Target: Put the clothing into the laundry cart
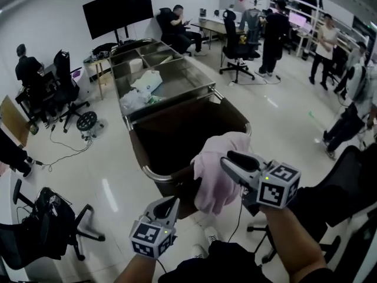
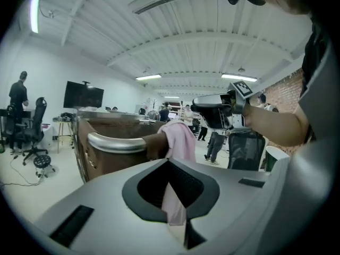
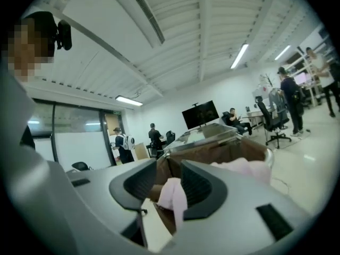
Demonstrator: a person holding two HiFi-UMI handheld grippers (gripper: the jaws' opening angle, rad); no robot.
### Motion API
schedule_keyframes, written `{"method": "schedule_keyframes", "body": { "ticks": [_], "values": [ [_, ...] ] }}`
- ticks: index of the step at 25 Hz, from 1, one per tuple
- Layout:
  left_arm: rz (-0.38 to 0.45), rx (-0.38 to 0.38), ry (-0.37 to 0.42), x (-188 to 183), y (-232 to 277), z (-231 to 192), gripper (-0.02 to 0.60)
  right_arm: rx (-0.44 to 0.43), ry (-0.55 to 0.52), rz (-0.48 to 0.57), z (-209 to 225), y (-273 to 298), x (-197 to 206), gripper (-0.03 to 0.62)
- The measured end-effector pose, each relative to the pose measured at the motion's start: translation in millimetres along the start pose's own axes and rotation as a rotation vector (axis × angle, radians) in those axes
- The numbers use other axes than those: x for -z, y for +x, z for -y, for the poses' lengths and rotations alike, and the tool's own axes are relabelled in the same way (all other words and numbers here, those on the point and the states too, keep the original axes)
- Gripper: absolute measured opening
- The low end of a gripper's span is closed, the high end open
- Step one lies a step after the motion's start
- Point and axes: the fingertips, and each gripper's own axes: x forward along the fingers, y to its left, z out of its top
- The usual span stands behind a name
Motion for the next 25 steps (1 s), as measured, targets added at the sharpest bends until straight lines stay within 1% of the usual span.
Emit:
{"method": "schedule_keyframes", "body": {
  "ticks": [2, 4, 8, 12, 15, 16, 18, 20, 22, 25],
  "values": [
    [-0.022, 0.057, 0.009, 9.7, 8.0, 22.1, -0.002, 0.040, 0.081, 0.034, 0.3, -33.3, 23.1, 0.089],
    [-0.037, 0.104, 0.032, 14.3, 13.5, 42.3, -0.002, 0.095, 0.111, 0.030, 0.4, -61.9, 45.6, 0.083],
    [-0.058, 0.177, 0.096, 12.5, 22.9, 71.9, -0.002, 0.209, 0.071, -0.008, 3.4, -109.4, 76.1, 0.075],
    [-0.071, 0.215, 0.112, 12.5, 34.5, 91.6, -0.002, 0.263, 0.102, -0.009, 17.2, -136.8, 99.6, 0.075],
    [-0.072, 0.229, 0.112, 11.7, 44.2, 106.3, -0.002, 0.270, 0.126, -0.019, 23.2, -144.6, 106.1, 0.075],
    [-0.070, 0.230, 0.110, 11.2, 47.4, 111.8, -0.002, 0.270, 0.126, -0.026, 24.9, -146.7, 107.4, 0.062],
    [-0.064, 0.221, 0.091, 10.3, 52.9, 122.4, -0.002, 0.265, 0.109, -0.048, 27.1, -150.4, 110.1, 0.015],
    [-0.059, 0.205, 0.060, 11.0, 56.6, 132.0, -0.002, 0.244, 0.082, -0.079, 26.5, -152.3, 114.0, 0.014],
    [-0.067, 0.190, 0.052, 15.4, 58.5, 139.5, -0.002, 0.215, 0.066, -0.103, 23.9, -154.0, 117.5, 0.014],
    [-0.077, 0.168, 0.042, 22.5, 60.9, 151.5, -0.002, 0.173, 0.058, -0.109, 22.1, -159.5, 117.4, 0.012]
  ]
}}
